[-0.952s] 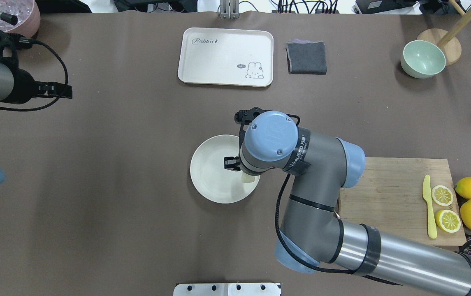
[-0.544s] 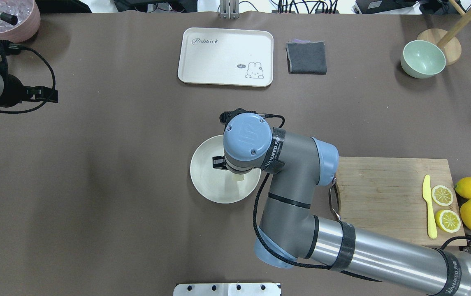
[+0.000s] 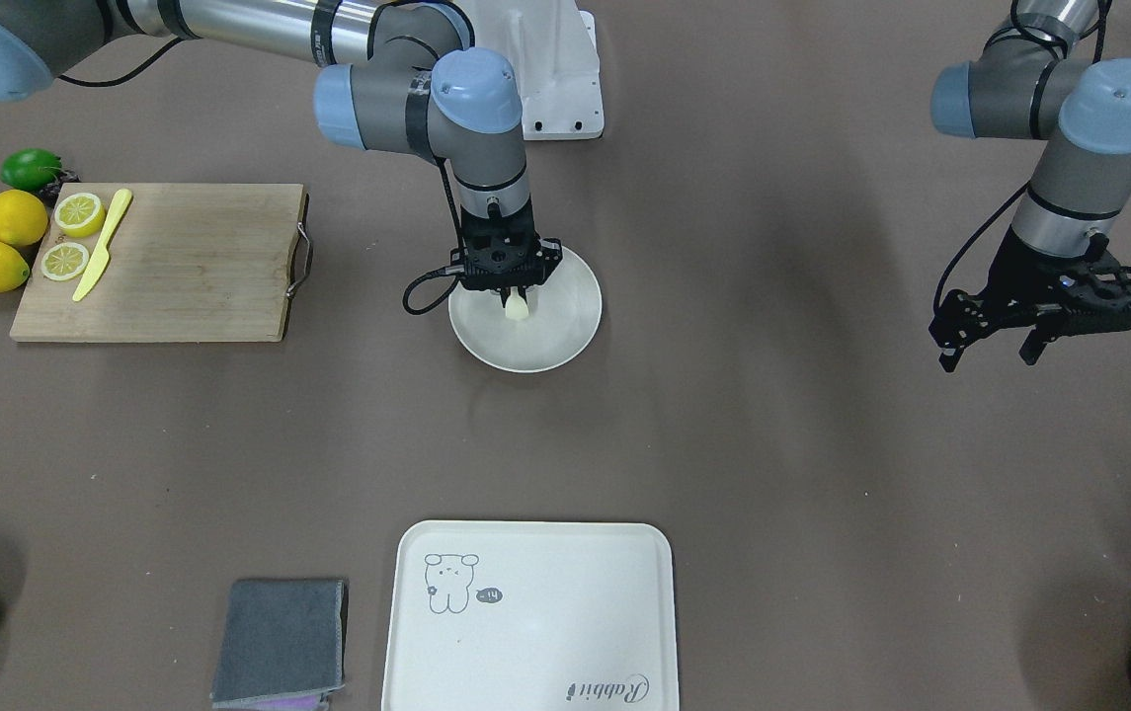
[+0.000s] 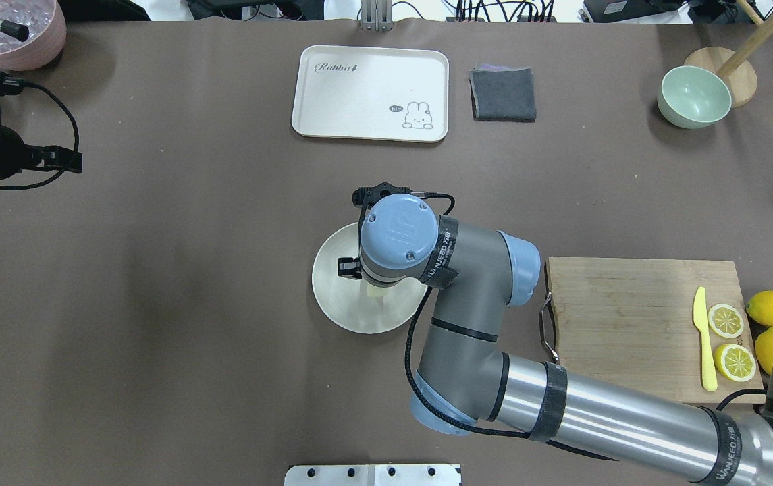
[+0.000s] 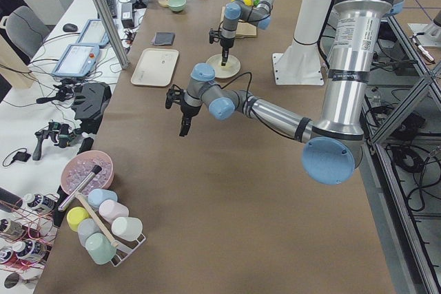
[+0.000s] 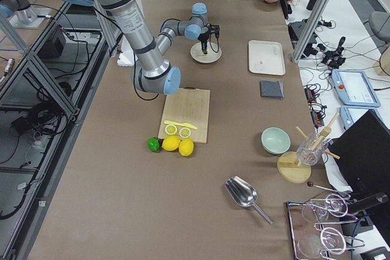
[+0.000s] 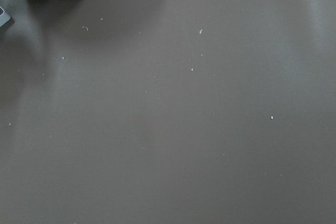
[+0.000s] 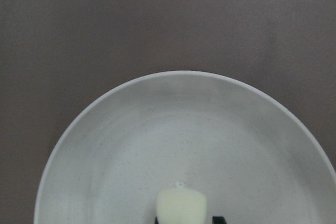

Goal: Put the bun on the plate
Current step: 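Lower the bun onto the white plate and open the right gripper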

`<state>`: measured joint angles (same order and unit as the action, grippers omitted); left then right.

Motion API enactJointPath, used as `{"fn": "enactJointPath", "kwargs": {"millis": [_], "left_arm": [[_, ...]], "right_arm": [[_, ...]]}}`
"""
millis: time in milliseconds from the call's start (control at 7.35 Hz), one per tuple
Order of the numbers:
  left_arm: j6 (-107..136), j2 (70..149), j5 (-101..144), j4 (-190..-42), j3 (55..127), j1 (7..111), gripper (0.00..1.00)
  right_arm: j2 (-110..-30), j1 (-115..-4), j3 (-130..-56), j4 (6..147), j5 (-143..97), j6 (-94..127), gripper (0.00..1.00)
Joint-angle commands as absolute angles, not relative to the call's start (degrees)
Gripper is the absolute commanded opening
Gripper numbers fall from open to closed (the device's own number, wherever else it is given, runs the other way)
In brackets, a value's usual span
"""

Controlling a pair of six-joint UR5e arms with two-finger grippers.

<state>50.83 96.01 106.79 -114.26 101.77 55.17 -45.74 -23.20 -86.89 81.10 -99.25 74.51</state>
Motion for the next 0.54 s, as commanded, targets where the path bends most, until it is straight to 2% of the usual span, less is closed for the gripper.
{"fn": "enactJointPath", "kwargs": {"millis": [0,408], "left_arm": [[50.8,95.7,106.8,-114.3,101.7,55.2,0.98],[50.9,95.7,106.8,-114.3,101.3,55.1,0.98]], "right_arm": [[-45.0,-23.0,-86.9,81.2,-99.3,76.4,1.0],[-45.3,-24.1,-87.5,83.1,-99.2,76.3,1.0]]}}
